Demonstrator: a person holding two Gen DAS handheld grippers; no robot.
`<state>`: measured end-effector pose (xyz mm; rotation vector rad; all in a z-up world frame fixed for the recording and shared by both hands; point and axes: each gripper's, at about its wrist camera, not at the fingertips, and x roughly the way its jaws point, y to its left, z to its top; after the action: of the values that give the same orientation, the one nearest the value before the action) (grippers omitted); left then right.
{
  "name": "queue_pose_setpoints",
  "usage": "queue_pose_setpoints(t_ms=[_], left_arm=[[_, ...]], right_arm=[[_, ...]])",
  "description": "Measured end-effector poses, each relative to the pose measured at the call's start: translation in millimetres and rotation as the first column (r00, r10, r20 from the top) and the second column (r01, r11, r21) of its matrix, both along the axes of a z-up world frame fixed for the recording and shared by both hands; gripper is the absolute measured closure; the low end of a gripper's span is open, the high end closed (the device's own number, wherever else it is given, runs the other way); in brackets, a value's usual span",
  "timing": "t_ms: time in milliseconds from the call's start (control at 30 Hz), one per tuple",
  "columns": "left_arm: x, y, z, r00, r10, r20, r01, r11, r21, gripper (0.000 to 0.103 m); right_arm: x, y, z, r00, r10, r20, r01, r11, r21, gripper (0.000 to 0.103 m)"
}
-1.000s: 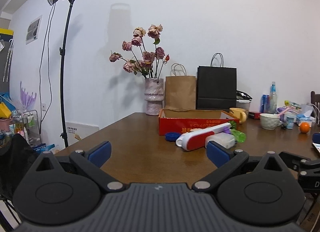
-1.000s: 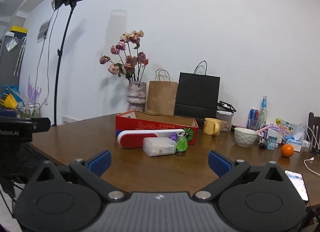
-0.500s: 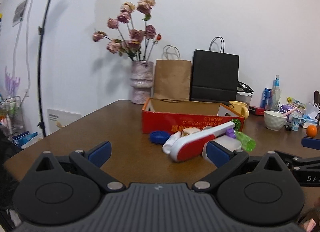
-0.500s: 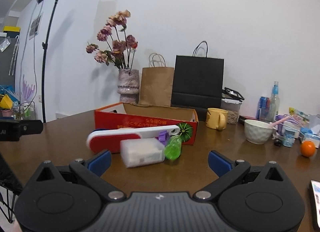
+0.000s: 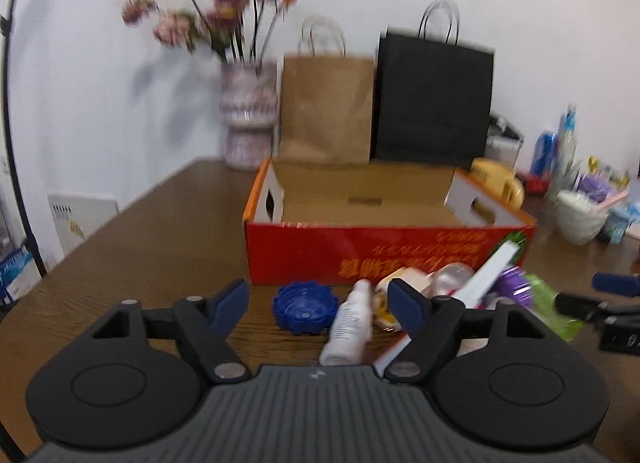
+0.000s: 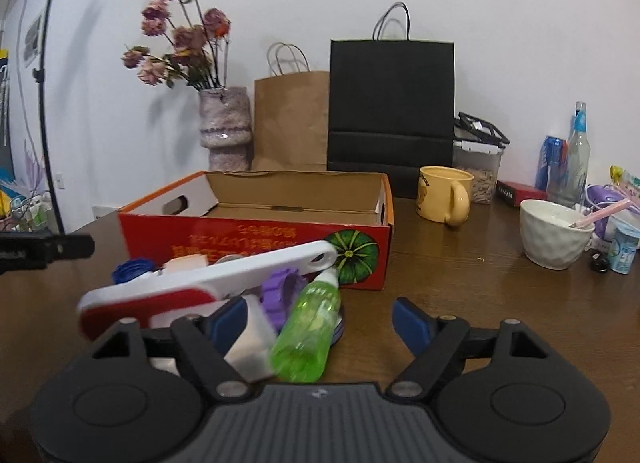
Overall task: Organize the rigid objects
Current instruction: 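Grasp the blue bottle cap with the left tool while the right tool grasps the green spray bottle, then carry the blue cap and green spray bottle into the cardboard box and release both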
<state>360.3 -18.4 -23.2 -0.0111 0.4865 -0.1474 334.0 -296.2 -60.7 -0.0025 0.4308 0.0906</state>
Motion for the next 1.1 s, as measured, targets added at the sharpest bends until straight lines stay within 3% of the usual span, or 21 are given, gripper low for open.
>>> queue_pose_setpoints(t_ms=[167, 367, 500, 633, 733, 833, 933, 1033, 1100], left_arm=[[38.0, 6.9, -15.3, 0.994, 0.001, -0.105, 0.0, 1.0, 0.013, 0.024], [44.9, 5.1, -33.1, 0.987, -0.025, -0.16, 0.023, 1.0, -0.014, 0.023], [63.3, 8.1, -34.3, 0.981, -0.024, -0.192, 0.016, 0.999, -0.044, 0.025], [74.1, 10.3, -31.5, 0.98, -0.012, -0.2, 0.001, 0.998, -0.058, 0.032], [80.4, 11.3, -31.0, 0.979, -0.014, -0.201, 0.0, 0.998, -0.068, 0.031], [88.6, 17.4, -32.9, 0.973, -0.011, -0.229, -0.019, 0.992, -0.125, 0.03], [91.1, 20.9, -32.9, 0.978, 0.042, -0.203, -0.067, 0.991, -0.115, 0.03], [96.4, 23.6, -37.9, 0.972, 0.058, -0.226, -0.084, 0.991, -0.107, 0.049], [95.6, 26.1, -39.3, 0.97, 0.081, -0.228, -0.109, 0.988, -0.113, 0.051]], right_arm=[[27.4, -4.9, -9.9, 0.998, 0.001, -0.062, -0.002, 1.0, -0.013, 0.041], [40.7, -13.3, -23.2, 0.992, -0.013, -0.129, 0.013, 1.0, 0.0, 0.059], [49.9, -13.0, -23.9, 0.991, 0.003, -0.136, -0.004, 1.0, -0.006, 0.06], [59.2, -13.2, -23.1, 0.99, 0.016, -0.14, -0.015, 1.0, 0.009, 0.061], [63.8, -13.4, -22.2, 0.99, 0.018, -0.138, -0.016, 1.0, 0.017, 0.061], [68.7, -13.2, -22.6, 0.99, 0.021, -0.142, -0.018, 0.999, 0.026, 0.061], [72.1, -13.3, -24.6, 0.988, 0.025, -0.15, -0.019, 0.999, 0.04, 0.06], [72.0, -13.3, -25.7, 0.988, 0.041, -0.147, -0.031, 0.997, 0.067, 0.072], [68.1, -11.6, -25.7, 0.99, 0.024, -0.139, -0.018, 0.999, 0.042, 0.072]])
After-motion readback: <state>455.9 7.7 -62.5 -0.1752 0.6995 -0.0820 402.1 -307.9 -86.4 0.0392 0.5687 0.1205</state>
